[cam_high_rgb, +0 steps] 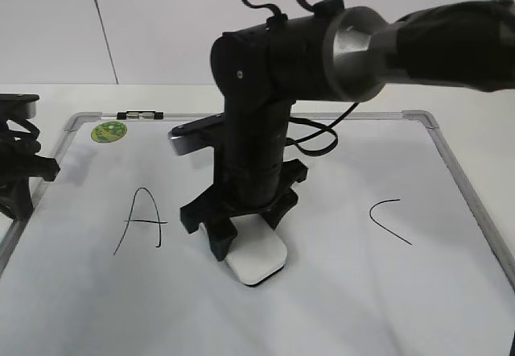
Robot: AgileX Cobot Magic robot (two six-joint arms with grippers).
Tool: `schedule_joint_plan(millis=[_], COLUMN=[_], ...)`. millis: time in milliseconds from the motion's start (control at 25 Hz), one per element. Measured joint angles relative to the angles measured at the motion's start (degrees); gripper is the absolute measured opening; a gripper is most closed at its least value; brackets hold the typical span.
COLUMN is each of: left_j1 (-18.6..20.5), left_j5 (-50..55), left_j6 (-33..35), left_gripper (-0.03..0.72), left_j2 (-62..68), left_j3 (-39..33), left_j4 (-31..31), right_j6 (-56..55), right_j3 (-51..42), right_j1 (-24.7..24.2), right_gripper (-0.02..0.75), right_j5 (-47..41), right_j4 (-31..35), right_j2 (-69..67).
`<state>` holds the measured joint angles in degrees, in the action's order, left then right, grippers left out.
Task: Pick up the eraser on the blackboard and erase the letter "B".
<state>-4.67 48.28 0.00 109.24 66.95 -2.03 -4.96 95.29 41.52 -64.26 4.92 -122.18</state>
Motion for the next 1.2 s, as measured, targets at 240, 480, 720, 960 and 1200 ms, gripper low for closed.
schedule_joint_plan(millis=[240,480,720,960,1200], left_j1=[0.00,0.00,0.00,0.00,0.00], left_j5=[0.00,0.00,0.00,0.00,0.00], left_j6=[0.00,0.00,0.00,0.00,0.00], left_gripper=[0.034,0.034,0.034,0.034,0.034], left_j2=[0.00,0.00,0.00,0.00,0.00], left_j3=[0.00,0.00,0.00,0.00,0.00], left_j4=[0.00,0.00,0.00,0.00,0.00], right_j6=[-0.40,-0.40,-0.40,0.26,2.60], right_j3=[0.00,0.00,-0.11,-0.11,-2.99], right_j1=[-2.68,-3.47,-9.13,-17.23,-25.17], right_gripper=[0.519,0.519,0.519,0.519,0.519], right_j5=[0.19,0.19,-0.52,-1.99,-2.35], right_j4=[-0.52,-0.60,0.47,2.61,4.35], right_j2=[0.00,0.11,3.29,7.30,9.95])
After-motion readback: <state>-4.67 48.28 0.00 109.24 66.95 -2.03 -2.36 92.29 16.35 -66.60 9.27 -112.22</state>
